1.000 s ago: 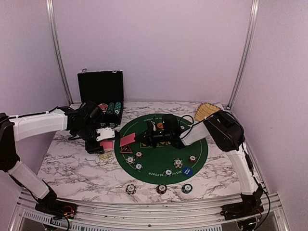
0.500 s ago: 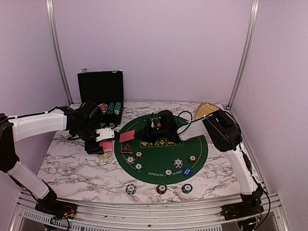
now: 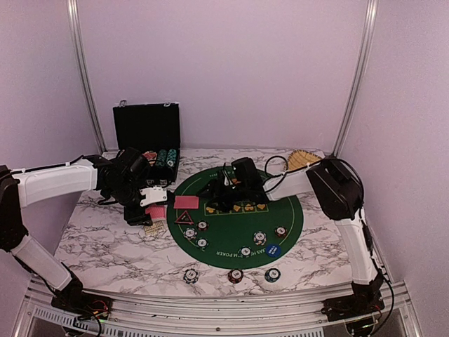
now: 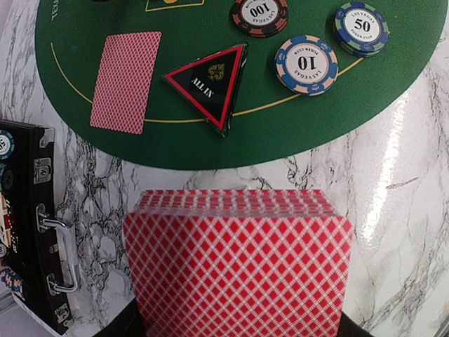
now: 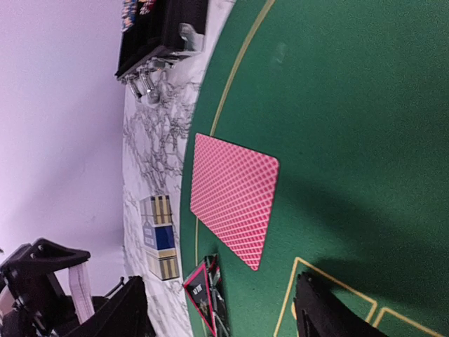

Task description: Distribute texas hold em gaming equipment

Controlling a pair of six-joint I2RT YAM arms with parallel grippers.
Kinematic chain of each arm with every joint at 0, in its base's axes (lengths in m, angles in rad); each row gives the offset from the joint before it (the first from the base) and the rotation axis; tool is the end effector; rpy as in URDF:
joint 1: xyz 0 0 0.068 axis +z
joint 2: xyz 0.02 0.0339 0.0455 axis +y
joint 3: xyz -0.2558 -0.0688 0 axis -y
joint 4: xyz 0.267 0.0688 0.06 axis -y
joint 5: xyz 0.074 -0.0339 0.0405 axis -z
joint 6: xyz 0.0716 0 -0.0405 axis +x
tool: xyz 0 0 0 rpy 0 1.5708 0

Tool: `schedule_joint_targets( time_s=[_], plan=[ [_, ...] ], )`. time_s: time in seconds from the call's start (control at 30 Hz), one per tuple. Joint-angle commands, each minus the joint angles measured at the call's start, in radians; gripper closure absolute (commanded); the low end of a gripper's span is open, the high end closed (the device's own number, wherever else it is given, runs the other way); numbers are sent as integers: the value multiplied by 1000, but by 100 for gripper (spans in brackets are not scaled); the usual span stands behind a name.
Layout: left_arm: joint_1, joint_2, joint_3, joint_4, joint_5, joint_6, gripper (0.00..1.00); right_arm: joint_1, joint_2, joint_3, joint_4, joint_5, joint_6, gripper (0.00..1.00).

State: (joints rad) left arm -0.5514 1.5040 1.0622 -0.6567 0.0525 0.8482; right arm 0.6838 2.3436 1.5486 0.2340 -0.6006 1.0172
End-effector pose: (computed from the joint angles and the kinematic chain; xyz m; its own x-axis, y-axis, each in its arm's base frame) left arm 0.2844 -0.1793 0.1792 -0.0940 0.9372 -0.3359 0.9284 0.2043 0.3103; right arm 0.3939 0.3732 0.0773 -0.9757 0.1101 -0.1894 -0.1182 0.4632 0.8783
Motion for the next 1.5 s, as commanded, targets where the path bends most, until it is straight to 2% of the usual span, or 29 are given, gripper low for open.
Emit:
schedule_joint_targets(
  time_s=[0.0,0.07,0.13,0.33,0.47,0.6,0.83,1.23,1.47],
  plan=[
    [4,-2,36,-14,31,-17,91,-3,-106,-20,-122,100,-106,16],
    [4,3,44,-15,37,-23,91,1,-142,-44,-111,86,-109,7],
    [4,5,51,-14,42,-24,91,9,-168,-79,-64,42,-86,3],
    [2,13,74,-15,55,-36,92,84,-184,-142,103,-92,2,2],
    [0,16,87,-16,64,-45,92,131,-188,-192,246,-128,91,2],
    [-9,21,98,-23,66,-46,92,166,-178,-222,380,-157,160,4],
    [-20,21,104,-32,69,-51,92,193,-140,-223,506,-179,242,9],
    [-36,13,128,-46,95,-61,93,210,-74,-146,536,-216,289,23],
    [-45,20,127,-48,91,-60,93,218,-54,-123,582,-227,327,27]
  ],
)
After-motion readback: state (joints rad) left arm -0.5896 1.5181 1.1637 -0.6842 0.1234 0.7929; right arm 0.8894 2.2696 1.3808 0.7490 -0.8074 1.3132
